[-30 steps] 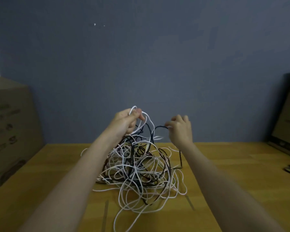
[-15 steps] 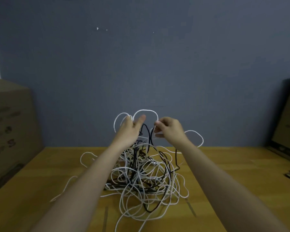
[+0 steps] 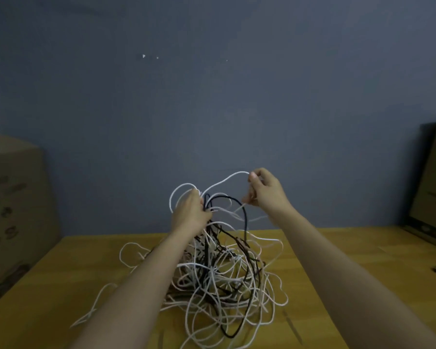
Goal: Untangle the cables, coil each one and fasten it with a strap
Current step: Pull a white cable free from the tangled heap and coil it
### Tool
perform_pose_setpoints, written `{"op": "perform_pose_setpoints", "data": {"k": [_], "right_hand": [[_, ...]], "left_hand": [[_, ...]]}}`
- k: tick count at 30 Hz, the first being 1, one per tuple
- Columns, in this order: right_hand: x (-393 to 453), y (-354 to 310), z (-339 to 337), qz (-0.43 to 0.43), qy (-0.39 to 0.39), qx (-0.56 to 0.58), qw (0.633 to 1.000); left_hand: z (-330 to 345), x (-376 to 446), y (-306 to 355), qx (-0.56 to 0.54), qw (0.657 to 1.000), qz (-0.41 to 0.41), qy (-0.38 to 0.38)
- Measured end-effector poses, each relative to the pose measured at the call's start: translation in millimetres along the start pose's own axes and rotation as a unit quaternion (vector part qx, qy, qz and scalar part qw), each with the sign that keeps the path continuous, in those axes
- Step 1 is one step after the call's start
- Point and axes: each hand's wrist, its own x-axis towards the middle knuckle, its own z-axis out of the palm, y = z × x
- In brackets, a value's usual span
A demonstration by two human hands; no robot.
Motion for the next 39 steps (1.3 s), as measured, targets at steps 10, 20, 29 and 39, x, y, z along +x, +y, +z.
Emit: {"op": "perform_pose_setpoints", "data": {"k": [10, 20, 29, 39], "right_hand": [[4, 29, -21, -0.062, -0.216, -0.502, 0.835], [32, -23, 9, -0.209, -0.057, -0.403, 0.889], [12, -26, 15, -0.002, 0.065, -0.061, 0.996], [-33, 22, 34, -0.058, -0.135, -0.353, 0.924]], "left_hand": [[-40, 31, -7, 0.201, 0.959, 0.159, 0.119], [-104, 64, -5, 0.186, 0.965, 0.095, 0.158], [-93, 17, 3, -0.045, 0.988, 0.076, -0.128], [-91, -33, 30, -0.649, 0.723, 0.018, -0.234]]}}
